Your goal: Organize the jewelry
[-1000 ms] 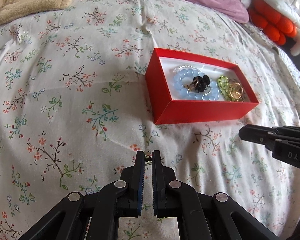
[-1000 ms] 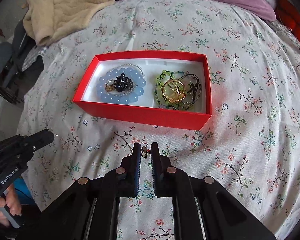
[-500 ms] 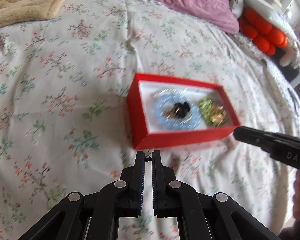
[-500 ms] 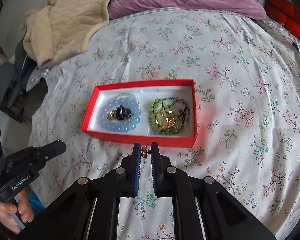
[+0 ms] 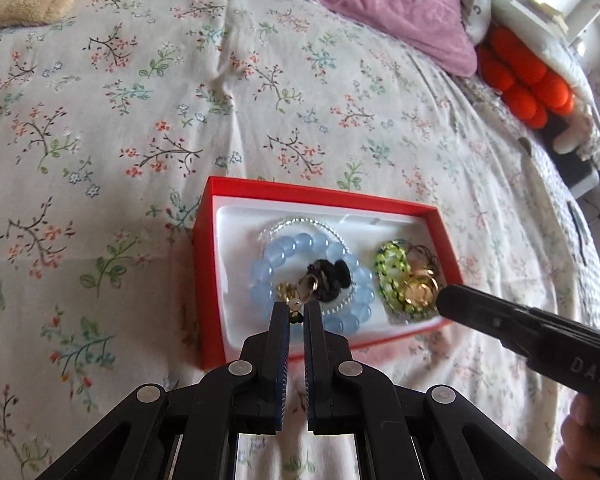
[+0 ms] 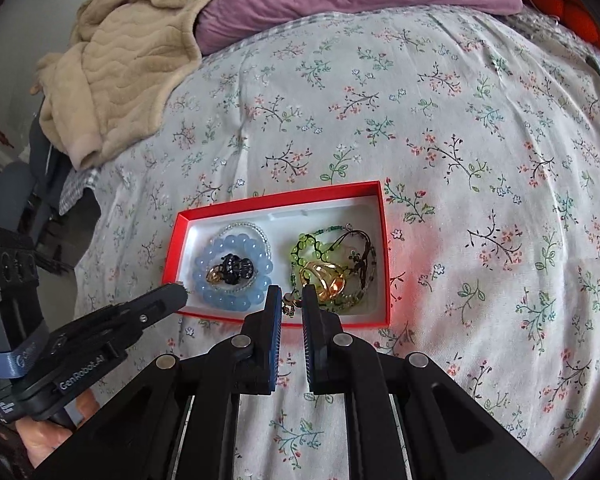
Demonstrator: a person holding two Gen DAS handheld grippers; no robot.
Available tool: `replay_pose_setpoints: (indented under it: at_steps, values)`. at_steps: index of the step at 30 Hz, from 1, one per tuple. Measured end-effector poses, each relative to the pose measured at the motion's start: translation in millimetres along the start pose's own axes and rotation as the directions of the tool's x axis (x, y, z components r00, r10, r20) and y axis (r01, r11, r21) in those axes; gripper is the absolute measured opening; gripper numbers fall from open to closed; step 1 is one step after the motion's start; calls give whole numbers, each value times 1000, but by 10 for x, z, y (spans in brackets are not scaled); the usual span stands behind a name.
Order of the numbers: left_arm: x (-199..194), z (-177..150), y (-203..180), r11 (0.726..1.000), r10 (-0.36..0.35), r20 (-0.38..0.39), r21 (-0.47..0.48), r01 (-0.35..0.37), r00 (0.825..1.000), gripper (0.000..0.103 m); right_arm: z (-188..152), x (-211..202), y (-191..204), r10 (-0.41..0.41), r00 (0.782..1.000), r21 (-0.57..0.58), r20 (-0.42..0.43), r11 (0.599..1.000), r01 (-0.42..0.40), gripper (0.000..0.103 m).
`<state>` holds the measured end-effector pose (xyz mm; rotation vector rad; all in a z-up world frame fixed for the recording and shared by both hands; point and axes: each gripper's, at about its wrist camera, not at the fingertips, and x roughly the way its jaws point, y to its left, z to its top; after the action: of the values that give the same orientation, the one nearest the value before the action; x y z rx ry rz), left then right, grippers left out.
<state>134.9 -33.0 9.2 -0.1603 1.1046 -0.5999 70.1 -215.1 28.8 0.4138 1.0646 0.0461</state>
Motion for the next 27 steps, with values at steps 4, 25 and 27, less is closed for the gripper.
replay_pose_setpoints:
  at_steps: [4,25,27]
  values:
    - [72,43,-30,1000,13,3,10,-13,1000,1,42,57,-41,13,1000,12,-4,1000,-13,11]
    - [-105,17,-154,989,130,53,65,-133,990,47,72,-81,-89,14,999,-4,50,1000,-14,47]
    - [-186,-48,-156,986,152,56,62,-155,987,58,18,-121,-97,-14,999,-15,51,1000,14,47]
